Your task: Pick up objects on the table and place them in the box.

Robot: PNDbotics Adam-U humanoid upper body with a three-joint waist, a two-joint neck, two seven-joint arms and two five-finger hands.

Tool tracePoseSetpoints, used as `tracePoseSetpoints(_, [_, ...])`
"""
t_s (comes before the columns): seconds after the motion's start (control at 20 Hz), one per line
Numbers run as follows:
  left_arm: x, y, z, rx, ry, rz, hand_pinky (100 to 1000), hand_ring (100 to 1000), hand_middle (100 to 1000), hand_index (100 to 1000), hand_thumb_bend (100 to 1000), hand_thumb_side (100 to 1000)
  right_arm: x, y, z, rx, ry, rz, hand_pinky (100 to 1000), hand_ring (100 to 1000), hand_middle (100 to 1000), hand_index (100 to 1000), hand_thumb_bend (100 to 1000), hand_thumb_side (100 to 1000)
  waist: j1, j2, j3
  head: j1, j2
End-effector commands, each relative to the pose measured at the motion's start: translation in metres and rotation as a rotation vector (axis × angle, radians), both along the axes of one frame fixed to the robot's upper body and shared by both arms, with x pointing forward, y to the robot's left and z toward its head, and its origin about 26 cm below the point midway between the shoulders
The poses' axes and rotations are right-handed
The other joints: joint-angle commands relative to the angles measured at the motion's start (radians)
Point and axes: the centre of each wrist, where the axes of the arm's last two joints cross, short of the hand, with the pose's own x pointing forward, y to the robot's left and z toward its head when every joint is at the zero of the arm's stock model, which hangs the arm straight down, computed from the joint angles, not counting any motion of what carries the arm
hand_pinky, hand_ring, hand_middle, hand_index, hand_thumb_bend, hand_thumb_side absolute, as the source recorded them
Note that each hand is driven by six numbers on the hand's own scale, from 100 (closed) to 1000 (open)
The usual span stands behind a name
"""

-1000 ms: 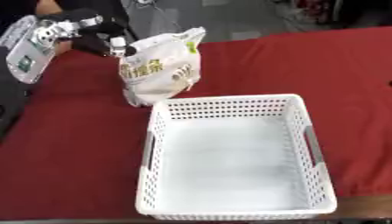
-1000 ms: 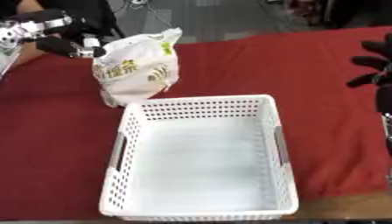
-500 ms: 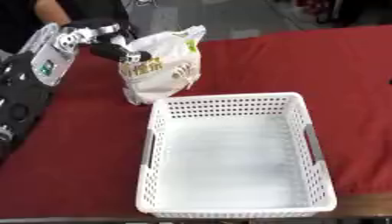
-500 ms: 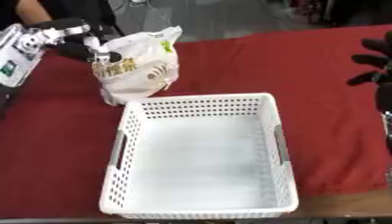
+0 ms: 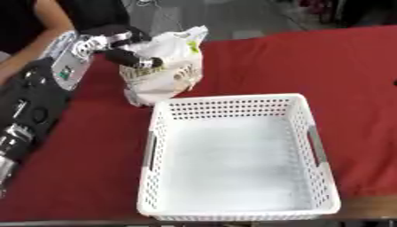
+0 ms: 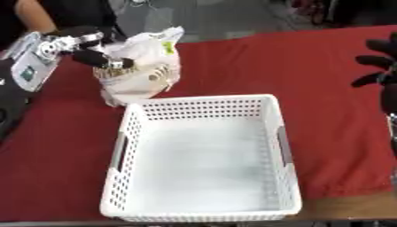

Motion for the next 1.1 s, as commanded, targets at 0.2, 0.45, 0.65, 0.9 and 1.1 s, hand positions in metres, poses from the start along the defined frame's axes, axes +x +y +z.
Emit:
tracePoseSetpoints(0.2, [0.002, -0.003, -0.003, 0.041, 0.018, -0.017, 904, 899, 912, 945, 1000, 725, -0.001, -0.001, 0.005, -0.008, -0.014, 0.005, 556, 780, 846, 1000, 338, 960, -0.005, -0.013, -0.001, 0.007, -0.004])
tracePoseSetpoints(0.45, [0.002, -0.004, -0.013, 0.047, 0.043, -0.018, 890, 881, 889, 944, 1000, 726, -0.001, -0.001, 0.005, -0.007, -0.014, 0.006, 555, 780, 846, 1000, 338, 960, -0.005, -0.013, 0.0, 0.006, -0.006])
tracePoseSetpoints(0.65, [0.001, -0.004, -0.021, 0.053, 0.063, -0.028, 862, 851, 865, 944, 1000, 704, -0.001, 0.0, 0.005, -0.007, -0.014, 0.006, 556, 780, 846, 1000, 338, 960, -0.005, -0.012, 0.0, 0.005, -0.007])
tracePoseSetpoints(0.9, [-0.001, -0.003, -0.029, 0.073, 0.086, -0.022, 749, 722, 761, 920, 806, 550, -0.001, 0.0, 0.005, -0.006, -0.014, 0.007, 556, 780, 846, 1000, 337, 960, -0.005, -0.012, 0.0, 0.005, -0.01])
tracePoseSetpoints(1.1, [-0.002, -0.001, -0.028, 0.088, 0.047, 0.009, 614, 556, 624, 836, 365, 417, -0.001, 0.0, 0.005, -0.006, -0.014, 0.007, 555, 780, 846, 1000, 336, 960, -0.005, -0.012, 0.001, 0.004, -0.011])
